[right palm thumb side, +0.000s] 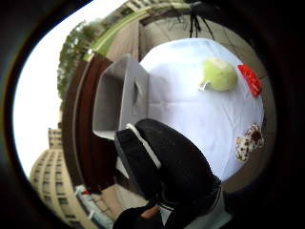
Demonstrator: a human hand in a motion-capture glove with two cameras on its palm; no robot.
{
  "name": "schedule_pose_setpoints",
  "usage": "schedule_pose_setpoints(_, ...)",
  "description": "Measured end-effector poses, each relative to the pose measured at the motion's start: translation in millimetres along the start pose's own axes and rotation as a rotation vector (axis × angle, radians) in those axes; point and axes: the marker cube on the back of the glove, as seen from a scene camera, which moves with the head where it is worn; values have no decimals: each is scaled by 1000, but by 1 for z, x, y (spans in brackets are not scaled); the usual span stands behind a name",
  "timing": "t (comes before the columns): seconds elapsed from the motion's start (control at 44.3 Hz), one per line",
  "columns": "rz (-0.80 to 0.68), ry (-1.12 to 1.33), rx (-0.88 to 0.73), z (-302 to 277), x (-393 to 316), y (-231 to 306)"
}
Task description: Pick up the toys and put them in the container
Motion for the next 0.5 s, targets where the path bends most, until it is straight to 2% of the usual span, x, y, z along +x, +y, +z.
schedule_pose_setpoints(0.09,-14,0,-21,-1,2,-2)
schedule_pose_setpoints(0.18,93,13,-39,-1,-2,0)
schedule_pose_setpoints(0.271,18,11,2,2,3,0)
schedule_pose_setpoints(0.338,19,12,11,2,5,-1)
schedule_pose_setpoints(0.383,48,15,-11,1,6,0)
schedule_pose_setpoints(0.451,179,31,-89,-8,9,9)
schedule_pose_setpoints(0.496,131,42,-100,-14,20,16)
